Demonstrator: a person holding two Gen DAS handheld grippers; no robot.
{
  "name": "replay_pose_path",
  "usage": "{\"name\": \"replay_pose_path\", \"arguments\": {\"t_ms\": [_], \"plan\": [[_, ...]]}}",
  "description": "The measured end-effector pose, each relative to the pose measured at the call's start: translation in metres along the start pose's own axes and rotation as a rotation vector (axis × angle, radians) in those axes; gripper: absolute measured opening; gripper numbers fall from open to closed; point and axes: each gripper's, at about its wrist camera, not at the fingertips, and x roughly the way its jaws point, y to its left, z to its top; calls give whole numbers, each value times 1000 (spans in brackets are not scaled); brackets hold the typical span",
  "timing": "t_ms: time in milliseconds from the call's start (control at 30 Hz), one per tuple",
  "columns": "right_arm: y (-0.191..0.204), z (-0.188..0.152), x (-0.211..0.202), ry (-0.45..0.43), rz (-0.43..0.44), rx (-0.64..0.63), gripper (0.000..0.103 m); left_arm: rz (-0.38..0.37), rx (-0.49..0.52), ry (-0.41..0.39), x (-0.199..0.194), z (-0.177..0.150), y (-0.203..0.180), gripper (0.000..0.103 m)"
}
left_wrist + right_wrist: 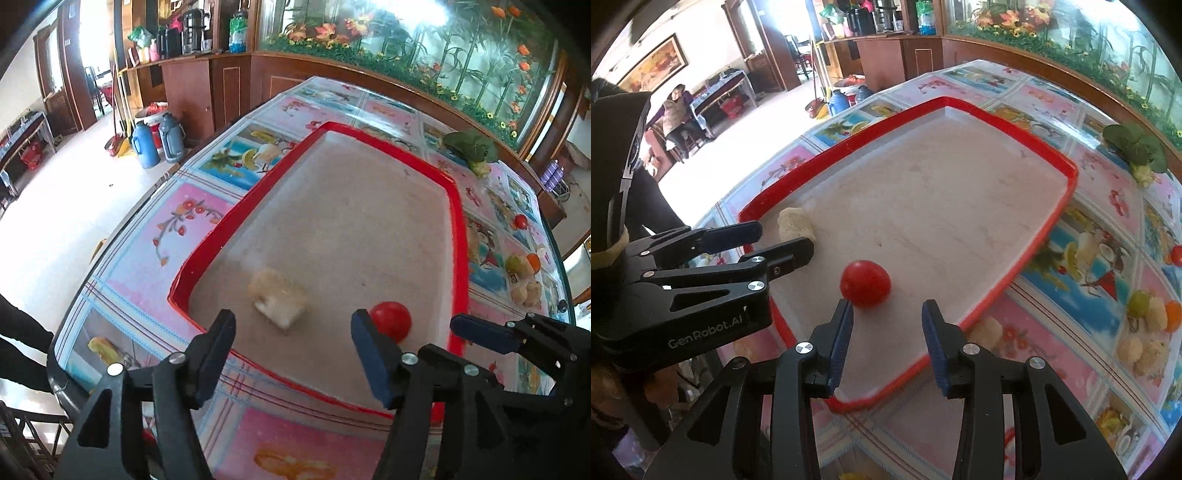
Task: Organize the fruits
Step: 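Lower both tools into the tray and open them, releasing tomato and block, then withdraw both open tools from the tray back over the table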
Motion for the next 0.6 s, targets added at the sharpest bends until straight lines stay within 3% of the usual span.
{"name": "replay_pose_path", "arguments": {"t_ms": [300, 600], "plan": [[-16, -23, -32, -38, -30, 30, 39, 2, 71, -47, -21, -9, -41, 70], [-49, -52, -65, -73, -92, 115, 41, -60, 173, -66, -32, -18, -97, 73]]}}
